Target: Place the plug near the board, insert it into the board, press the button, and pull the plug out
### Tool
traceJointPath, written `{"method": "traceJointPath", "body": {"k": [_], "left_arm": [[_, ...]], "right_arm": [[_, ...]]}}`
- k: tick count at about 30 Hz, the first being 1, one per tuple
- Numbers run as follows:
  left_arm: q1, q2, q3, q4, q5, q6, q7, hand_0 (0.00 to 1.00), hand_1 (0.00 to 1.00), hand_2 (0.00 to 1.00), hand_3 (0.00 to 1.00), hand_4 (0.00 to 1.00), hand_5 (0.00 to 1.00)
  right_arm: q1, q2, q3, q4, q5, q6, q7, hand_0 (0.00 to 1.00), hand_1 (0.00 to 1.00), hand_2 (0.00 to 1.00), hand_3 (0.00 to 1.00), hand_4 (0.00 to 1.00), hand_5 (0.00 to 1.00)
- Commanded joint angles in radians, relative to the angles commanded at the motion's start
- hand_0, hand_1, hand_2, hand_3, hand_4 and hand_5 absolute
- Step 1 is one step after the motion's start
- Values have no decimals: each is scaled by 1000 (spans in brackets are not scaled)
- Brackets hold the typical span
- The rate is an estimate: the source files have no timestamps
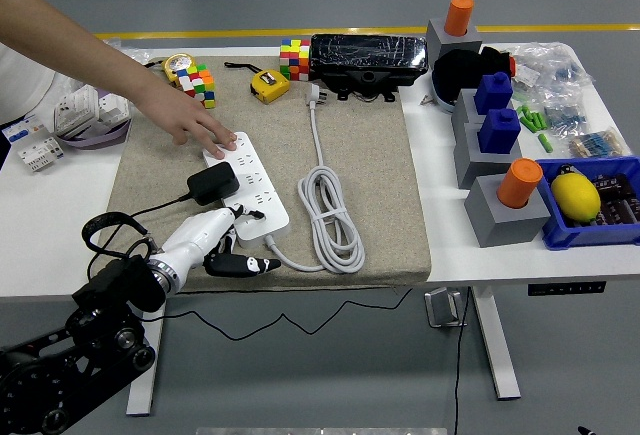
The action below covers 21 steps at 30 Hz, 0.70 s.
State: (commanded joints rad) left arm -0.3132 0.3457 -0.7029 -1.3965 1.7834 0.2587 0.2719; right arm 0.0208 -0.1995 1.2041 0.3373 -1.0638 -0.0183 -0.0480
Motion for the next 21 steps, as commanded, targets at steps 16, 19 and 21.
{"method": "traceJointPath", "body": {"k": [16,19,21], "left_arm": [[-69,-34,-117,163,23,267,-162,491,532,539,703,984,511],[-94,-43,-122,205,59,224,-108,693,673,661,720,992,501],[-107,-48,-118,232,71,207,-89,693,673,661,720,992,501]], "right_arm": [[-1,2,-5,0,4,0,0,649,642,613,542,977,552],[0,0,-6,0,4,0,0,649,642,613,542,977,553],[1,0,-5,0,4,0,0,649,642,613,542,977,553]]}}
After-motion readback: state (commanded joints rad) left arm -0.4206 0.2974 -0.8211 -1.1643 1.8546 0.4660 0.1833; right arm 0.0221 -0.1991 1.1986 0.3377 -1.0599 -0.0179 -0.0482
